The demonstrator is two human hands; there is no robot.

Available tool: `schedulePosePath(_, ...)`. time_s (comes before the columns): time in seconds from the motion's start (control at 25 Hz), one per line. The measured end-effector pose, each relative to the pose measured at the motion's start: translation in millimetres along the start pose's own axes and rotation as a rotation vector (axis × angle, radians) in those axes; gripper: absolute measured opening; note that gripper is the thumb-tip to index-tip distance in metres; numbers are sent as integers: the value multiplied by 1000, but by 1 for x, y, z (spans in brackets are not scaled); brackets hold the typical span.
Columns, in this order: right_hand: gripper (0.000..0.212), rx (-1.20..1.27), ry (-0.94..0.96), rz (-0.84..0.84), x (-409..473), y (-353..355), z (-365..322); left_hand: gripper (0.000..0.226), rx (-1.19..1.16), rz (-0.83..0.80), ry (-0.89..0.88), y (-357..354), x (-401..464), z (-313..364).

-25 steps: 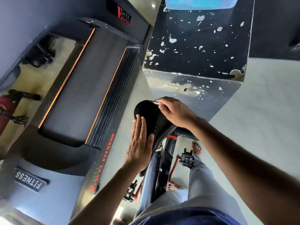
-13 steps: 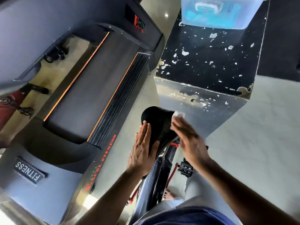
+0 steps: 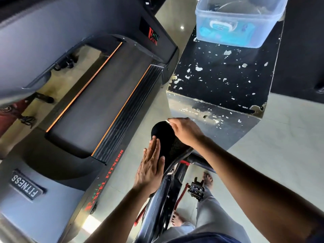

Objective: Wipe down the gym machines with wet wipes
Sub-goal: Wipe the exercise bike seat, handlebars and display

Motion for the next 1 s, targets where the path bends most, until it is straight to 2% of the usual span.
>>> schedulePosePath(0.08, 23, 129, -11, 223, -39, 13, 11, 65, 65, -43, -4, 0, 2, -1)
schedulePosePath(0.16, 34, 190, -27, 371, -79, 11, 11, 68, 135, -83, -31, 1, 5, -3)
schedulePosePath(0.32, 61, 138, -111, 345, -119, -11, 2, 74, 106, -80, -55, 1, 6, -4)
schedulePosePath(0.48, 49, 157, -142, 384, -122, 3, 15, 73, 79, -54, -44, 1, 6, -2)
schedulePosePath(0.64, 25, 320, -341, 487, -142, -23, -6, 72, 98, -65, -42, 1, 7, -1)
schedulePosePath(0.84, 16, 419, -350, 377, -152, -63, -40, 80, 41, -83, -76, 2, 6, -3)
schedulePosePath(1.0, 19, 412, -412, 576, -131, -22, -9, 86, 47, -95, -79, 3, 4, -3)
Point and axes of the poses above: each hand's wrist, its own x-axis towards the middle knuckle, its own y-axis out of the back of the hand, z = x × y, the point moved 3 cm from there along x, towards the middle knuckle, and after that the axes turned 6 degrees about x, right-handed, at the moved point
